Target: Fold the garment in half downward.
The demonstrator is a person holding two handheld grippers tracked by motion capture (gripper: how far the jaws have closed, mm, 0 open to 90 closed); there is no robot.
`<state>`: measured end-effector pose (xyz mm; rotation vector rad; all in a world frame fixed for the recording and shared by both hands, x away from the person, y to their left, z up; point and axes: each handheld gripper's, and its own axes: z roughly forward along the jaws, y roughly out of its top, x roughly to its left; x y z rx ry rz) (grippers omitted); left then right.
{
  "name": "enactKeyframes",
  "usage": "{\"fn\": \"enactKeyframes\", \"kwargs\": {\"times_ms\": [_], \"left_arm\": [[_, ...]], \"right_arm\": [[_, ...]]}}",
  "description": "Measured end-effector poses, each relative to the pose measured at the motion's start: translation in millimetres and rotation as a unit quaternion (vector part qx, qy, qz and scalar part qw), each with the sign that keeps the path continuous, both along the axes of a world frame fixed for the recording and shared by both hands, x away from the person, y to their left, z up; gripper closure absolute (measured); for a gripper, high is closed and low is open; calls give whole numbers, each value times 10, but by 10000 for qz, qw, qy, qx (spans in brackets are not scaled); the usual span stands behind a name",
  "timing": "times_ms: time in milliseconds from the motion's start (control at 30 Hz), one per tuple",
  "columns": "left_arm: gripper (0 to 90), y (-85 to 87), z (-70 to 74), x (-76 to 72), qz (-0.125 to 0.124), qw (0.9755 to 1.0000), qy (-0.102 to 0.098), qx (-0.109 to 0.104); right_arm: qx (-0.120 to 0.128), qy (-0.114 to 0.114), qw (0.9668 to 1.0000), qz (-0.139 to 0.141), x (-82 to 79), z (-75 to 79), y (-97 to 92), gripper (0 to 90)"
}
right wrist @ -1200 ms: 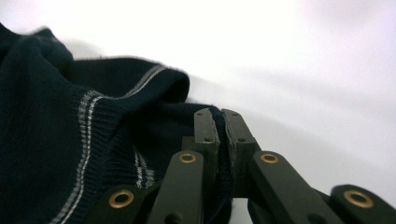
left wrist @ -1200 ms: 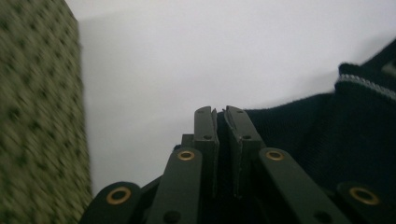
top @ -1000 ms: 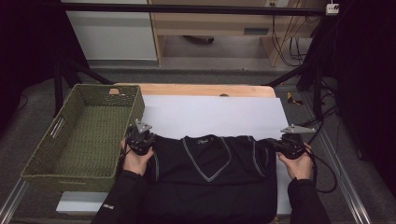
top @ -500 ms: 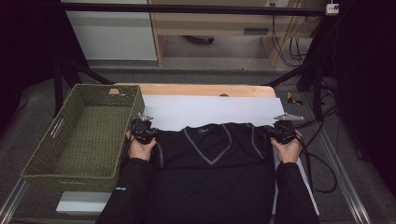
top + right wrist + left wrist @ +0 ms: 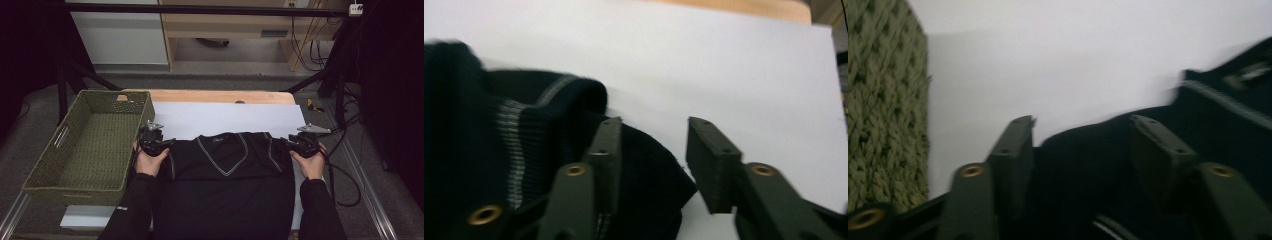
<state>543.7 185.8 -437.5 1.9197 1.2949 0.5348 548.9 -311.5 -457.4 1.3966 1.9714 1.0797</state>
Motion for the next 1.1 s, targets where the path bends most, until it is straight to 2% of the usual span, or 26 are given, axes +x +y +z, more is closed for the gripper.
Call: {"fn": "enactKeyframes", "kwargs": {"times_ms": [67, 133, 167, 267, 367, 567, 667, 767, 900, 967, 1033, 1100], "left_arm": [[296, -11, 80, -115, -185, 9997, -89, -95], [265, 5, 123, -219, -372, 9986, -165, -330], [259, 9, 129, -247, -410, 9984, -187, -347], [228, -1, 95, -290, -552, 9981, -190, -191], [234, -40, 9, -255, -573, 9983, -22, -113], [334, -18, -181, -179, -459, 9984, 337, 44], [398, -14, -262, -161, -474, 9979, 421, 163], [503, -23, -308, -150, -505, 9975, 465, 162], [628, -7, -353, -135, -520, 9976, 452, 3], [698, -13, -348, -138, -563, 9974, 449, 17], [750, -25, -339, -143, -605, 9972, 431, 54], [773, -27, -317, -156, -610, 9974, 385, 82]], "right_arm": [[101, -80, 9999, 43, -79, 68, -8, 452], [188, -209, 9995, 123, -146, 119, 6, 405], [239, -232, 9992, 210, -166, 139, 18, 392], [352, -244, 9982, 411, -189, 180, 80, 364], [389, -218, 9978, 498, -168, 194, 145, 357], [440, -93, 9975, 548, -78, 149, 261, 365], [363, 8, 9979, 542, -13, 95, 315, 378], [272, 85, 9981, 552, 49, 38, 350, 443], [416, 117, 9963, 739, 56, 24, 386, 665], [271, 45, 9963, 810, 41, 36, 391, 791], [351, 26, 9961, 812, 10, 67, 382, 814], [328, -25, 9958, 855, -27, 106, 375, 822]]}}
